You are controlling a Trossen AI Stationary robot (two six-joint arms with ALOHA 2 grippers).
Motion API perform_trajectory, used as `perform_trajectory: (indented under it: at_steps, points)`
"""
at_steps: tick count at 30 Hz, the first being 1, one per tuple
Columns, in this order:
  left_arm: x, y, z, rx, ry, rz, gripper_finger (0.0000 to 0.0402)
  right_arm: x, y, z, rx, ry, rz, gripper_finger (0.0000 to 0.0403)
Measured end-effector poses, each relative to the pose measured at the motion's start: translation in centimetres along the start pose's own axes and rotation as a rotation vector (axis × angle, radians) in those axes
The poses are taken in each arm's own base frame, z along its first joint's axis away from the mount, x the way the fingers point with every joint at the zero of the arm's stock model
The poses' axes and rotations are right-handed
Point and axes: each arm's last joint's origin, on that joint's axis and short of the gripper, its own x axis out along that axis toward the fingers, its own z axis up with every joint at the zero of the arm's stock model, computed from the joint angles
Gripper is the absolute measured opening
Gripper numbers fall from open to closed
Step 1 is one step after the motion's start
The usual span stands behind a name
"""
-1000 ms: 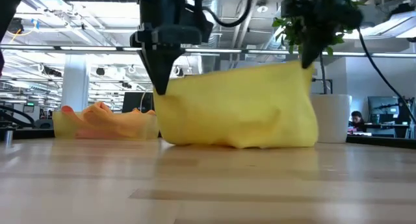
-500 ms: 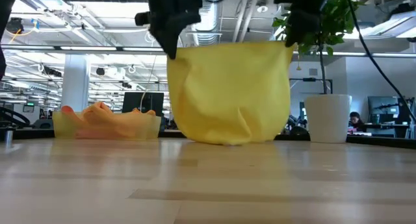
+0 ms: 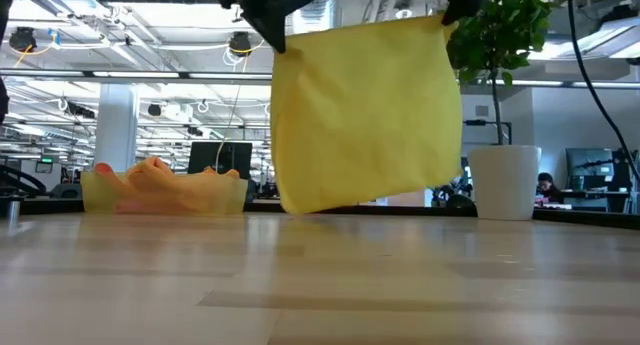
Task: Fold microfiber towels
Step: Fold the yellow microfiber cloth
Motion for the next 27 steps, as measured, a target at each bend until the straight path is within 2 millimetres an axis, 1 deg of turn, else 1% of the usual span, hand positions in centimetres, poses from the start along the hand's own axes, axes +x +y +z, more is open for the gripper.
perform_trajectory:
  at_steps: [3,5,8,10,12,16,18,20,24,27]
  points:
    - [0.2,1.0,1.5,-0.002,-0.053,0.025,0.0000,0.4,-0.8,0.5,0.014,-0.027,-0.041,0.0008]
    - [-0.2,2.0,2.5,-0.003,-0.084,0.048,0.0000,0.6,-1.1,0.7,0.014,-0.032,-0.057,0.0008]
    - [-1.6,3.4,4.0,-0.022,-0.139,0.048,0.0000,0.9,-1.2,0.6,-0.001,-0.020,-0.064,0.0008]
    - [-2.6,3.6,4.4,-0.010,-0.160,0.030,0.0000,0.6,-1.1,0.2,-0.038,-0.007,-0.038,0.0008]
    - [-3.7,3.3,4.5,0.021,-0.174,-0.003,0.0000,0.1,-0.9,-0.2,-0.043,-0.004,0.014,0.0008]
    - [-4.9,1.9,3.5,0.087,-0.147,-0.108,0.0000,-1.1,-0.4,-1.5,-0.035,0.020,0.195,0.0008]
    - [-5.1,0.7,2.8,0.109,-0.105,-0.155,0.0000,-1.7,0.0,-2.3,-0.057,0.061,0.297,0.0008]
    - [-5.0,-0.5,1.6,0.134,-0.034,-0.188,0.0000,-2.1,0.6,-3.1,-0.081,0.113,0.406,0.0008]
    - [-4.4,-3.8,-1.0,0.156,0.082,-0.209,0.0000,-2.3,3.2,-5.2,-0.087,0.172,0.504,0.0008]
    - [-4.5,-5.9,-2.6,0.149,0.132,-0.251,0.0000,-2.7,4.9,-6.8,-0.104,0.188,0.539,0.0008]
